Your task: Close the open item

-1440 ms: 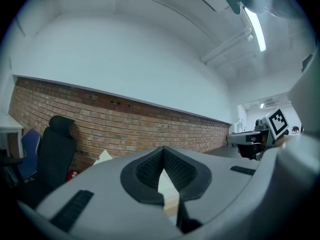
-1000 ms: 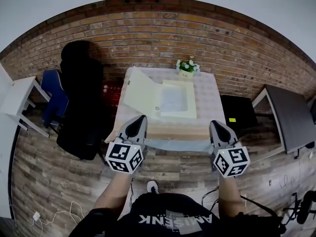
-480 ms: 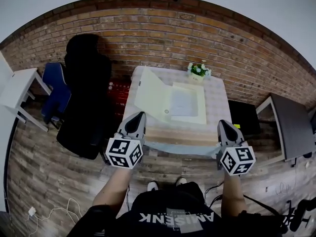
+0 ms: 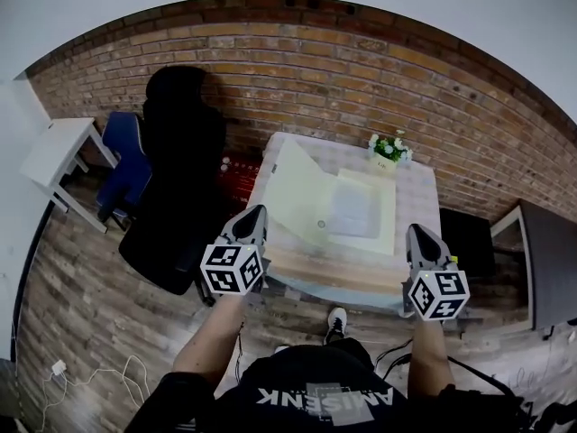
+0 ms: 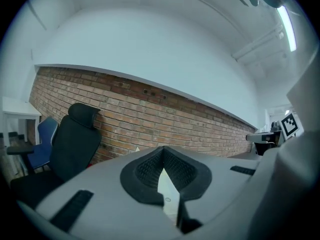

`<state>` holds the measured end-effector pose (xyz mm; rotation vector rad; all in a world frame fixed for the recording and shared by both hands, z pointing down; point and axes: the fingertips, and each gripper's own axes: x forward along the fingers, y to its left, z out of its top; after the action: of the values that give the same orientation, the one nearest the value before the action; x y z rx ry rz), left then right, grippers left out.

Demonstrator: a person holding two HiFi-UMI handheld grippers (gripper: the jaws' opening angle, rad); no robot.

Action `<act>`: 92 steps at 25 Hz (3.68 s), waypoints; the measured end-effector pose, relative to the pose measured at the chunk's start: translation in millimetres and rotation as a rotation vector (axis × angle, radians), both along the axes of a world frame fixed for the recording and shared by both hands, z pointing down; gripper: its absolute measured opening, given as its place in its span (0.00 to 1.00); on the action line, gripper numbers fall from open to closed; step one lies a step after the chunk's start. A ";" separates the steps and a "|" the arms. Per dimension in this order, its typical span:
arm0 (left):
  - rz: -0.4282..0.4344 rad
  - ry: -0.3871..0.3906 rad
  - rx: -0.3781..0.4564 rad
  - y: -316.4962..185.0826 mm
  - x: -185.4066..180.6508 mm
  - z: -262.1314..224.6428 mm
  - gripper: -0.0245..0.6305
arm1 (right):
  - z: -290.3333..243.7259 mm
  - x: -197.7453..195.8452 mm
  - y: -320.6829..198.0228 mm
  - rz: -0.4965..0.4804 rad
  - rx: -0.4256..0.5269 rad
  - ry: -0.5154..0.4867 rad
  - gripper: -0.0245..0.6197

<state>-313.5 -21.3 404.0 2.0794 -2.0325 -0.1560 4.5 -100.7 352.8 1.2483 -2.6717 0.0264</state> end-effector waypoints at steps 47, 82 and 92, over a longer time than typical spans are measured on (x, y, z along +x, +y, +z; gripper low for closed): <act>0.088 0.034 -0.530 -232.0 -93.2 130.9 0.20 | 75.5 -39.1 -201.3 -0.191 -0.156 0.011 0.10; 0.519 0.312 -0.578 -233.7 -20.1 131.5 0.10 | 92.6 -60.3 -152.0 -0.021 -0.146 0.033 0.10; 0.457 0.288 -0.547 -237.9 25.8 107.3 0.10 | 76.0 -44.1 -162.8 -0.068 -0.121 0.011 0.10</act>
<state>-287.7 -259.2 511.3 1.9540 -1.2186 0.1557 -39.5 -263.4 428.7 1.1170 -2.6579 0.1691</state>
